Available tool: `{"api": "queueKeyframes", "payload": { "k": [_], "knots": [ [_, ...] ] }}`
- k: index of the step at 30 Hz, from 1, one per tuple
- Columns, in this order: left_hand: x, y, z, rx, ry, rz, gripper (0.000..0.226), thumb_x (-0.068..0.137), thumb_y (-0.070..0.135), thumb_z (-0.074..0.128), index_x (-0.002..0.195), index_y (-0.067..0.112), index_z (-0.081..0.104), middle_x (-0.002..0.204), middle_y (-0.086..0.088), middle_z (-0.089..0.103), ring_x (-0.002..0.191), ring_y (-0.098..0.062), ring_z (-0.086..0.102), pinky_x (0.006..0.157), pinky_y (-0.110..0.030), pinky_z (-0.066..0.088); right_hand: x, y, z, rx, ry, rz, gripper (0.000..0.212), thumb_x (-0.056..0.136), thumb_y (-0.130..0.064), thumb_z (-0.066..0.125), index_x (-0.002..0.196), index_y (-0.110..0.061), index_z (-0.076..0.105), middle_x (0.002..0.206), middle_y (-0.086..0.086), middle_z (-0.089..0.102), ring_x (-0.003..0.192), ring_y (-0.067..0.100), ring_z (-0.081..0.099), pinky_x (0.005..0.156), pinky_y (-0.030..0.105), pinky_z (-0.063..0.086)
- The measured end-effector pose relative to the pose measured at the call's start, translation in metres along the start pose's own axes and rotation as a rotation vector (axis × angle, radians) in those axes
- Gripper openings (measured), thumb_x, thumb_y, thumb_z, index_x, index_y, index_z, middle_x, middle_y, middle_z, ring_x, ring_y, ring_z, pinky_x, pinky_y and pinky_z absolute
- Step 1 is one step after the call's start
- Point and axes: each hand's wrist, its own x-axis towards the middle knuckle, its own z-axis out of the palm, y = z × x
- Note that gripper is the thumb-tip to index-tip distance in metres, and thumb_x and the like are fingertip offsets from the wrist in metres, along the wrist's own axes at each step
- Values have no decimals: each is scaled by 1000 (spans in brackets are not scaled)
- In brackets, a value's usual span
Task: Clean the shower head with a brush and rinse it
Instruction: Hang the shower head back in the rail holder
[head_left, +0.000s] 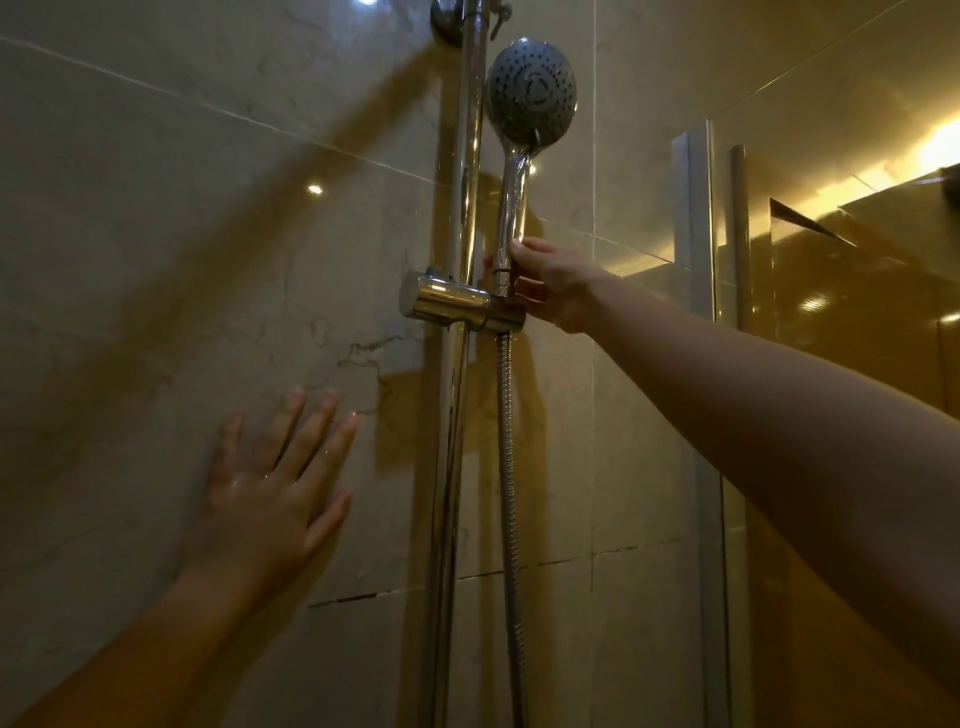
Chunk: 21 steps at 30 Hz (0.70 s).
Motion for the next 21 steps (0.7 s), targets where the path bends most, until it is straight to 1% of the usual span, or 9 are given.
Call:
{"api": "queueKeyframes", "payload": {
  "k": [3,5,8,11,13,15,17,19,21],
  "knots": [
    [0,-1,0,14,-7,5,67,87,49,27,146,18,28,156,-6,21,145,-26,16,112,-55,11,-2,4,-5,-113,-9,0,32,97,-23,52,127,-15,56,110,3,66,108,18,60,103,37,44],
    [-1,-1,2,24,-7,7,68,87,49,26,147,19,26,157,-6,20,145,-25,14,113,-52,7,-3,11,-7,-160,-11,16,36,96,-24,53,130,-15,54,113,5,62,116,22,56,109,43,37],
    [-1,-1,2,28,-9,3,68,87,50,25,148,19,25,157,-5,19,146,-25,13,113,-52,4,-5,16,-6,-181,-4,20,37,96,-28,52,131,-17,53,121,5,59,120,21,52,111,48,30],
    [-1,0,2,24,-3,-2,67,87,49,26,147,19,26,157,-5,20,145,-25,13,112,-54,10,-8,16,-7,-205,-29,43,40,98,-31,49,135,-19,50,120,3,58,118,19,51,109,52,29],
    [0,0,3,24,-6,-7,68,87,49,26,148,20,24,157,-5,19,146,-23,9,111,-56,13,-9,15,-7,-215,-37,55,41,98,-31,48,138,-20,48,123,3,56,122,21,50,109,52,29],
    [1,-1,4,13,-2,-8,68,87,50,26,148,20,22,158,-4,17,147,-21,0,111,-57,12,-13,15,-5,-236,-43,53,41,99,-30,47,139,-21,45,118,1,56,123,21,49,108,52,29],
    [0,-2,5,16,-9,-4,68,87,51,25,149,21,19,158,-3,14,147,-18,-7,111,-56,10,-19,12,-3,-282,-41,29,34,100,-30,44,132,-21,49,108,-2,58,118,19,50,107,51,29],
    [-1,-1,4,25,-23,-5,69,88,51,25,149,21,18,159,-3,12,147,-20,-3,112,-56,9,-21,10,-3,-385,-55,3,30,102,-31,40,127,-20,51,106,-3,59,112,18,52,108,52,30],
    [-1,0,3,5,-24,-16,69,88,51,24,149,21,19,159,-3,14,147,-22,4,112,-55,9,-25,10,-5,-504,-79,-17,33,102,-31,38,131,-19,49,104,-5,60,106,15,54,107,52,32]
  ]
}}
